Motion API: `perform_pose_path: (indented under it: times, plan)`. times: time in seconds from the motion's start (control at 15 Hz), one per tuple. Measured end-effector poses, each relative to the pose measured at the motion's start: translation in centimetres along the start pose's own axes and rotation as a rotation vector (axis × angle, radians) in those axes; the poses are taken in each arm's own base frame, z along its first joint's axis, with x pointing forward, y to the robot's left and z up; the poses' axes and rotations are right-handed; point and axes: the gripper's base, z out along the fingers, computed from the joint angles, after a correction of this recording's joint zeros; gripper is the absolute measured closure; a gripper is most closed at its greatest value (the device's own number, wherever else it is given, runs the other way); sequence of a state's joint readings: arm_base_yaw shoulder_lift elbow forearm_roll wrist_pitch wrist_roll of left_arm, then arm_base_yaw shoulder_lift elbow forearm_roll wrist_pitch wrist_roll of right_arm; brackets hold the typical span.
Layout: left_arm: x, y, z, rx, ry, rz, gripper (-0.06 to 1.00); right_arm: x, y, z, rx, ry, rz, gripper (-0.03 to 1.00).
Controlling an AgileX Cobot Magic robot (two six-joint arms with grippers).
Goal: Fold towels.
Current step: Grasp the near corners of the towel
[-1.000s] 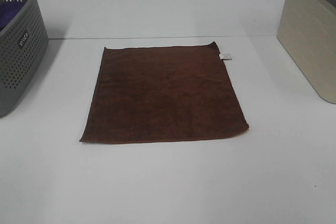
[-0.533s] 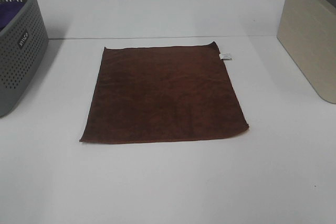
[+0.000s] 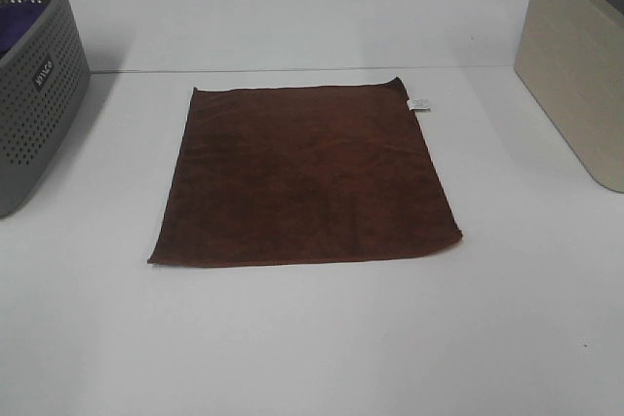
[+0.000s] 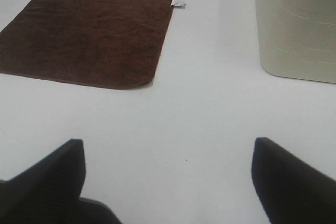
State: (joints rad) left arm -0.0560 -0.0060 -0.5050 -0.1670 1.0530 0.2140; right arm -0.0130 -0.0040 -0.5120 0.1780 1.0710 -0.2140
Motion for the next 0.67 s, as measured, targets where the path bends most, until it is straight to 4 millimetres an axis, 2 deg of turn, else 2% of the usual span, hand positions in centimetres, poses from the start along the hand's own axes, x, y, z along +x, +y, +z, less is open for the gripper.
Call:
perform_pose_path:
  times: [0.53, 0.67]
  plan:
    - [-0.1, 0.1, 0.0, -0.007, 0.0, 0.004, 0.18, 0.0, 0.0, 0.0, 0.0, 0.0, 0.0, 0.14]
    - [-1.3, 0.4, 0.3, -0.025, -0.056, 0.002, 0.18, 0.0, 0.0, 0.0, 0.0, 0.0, 0.0, 0.14]
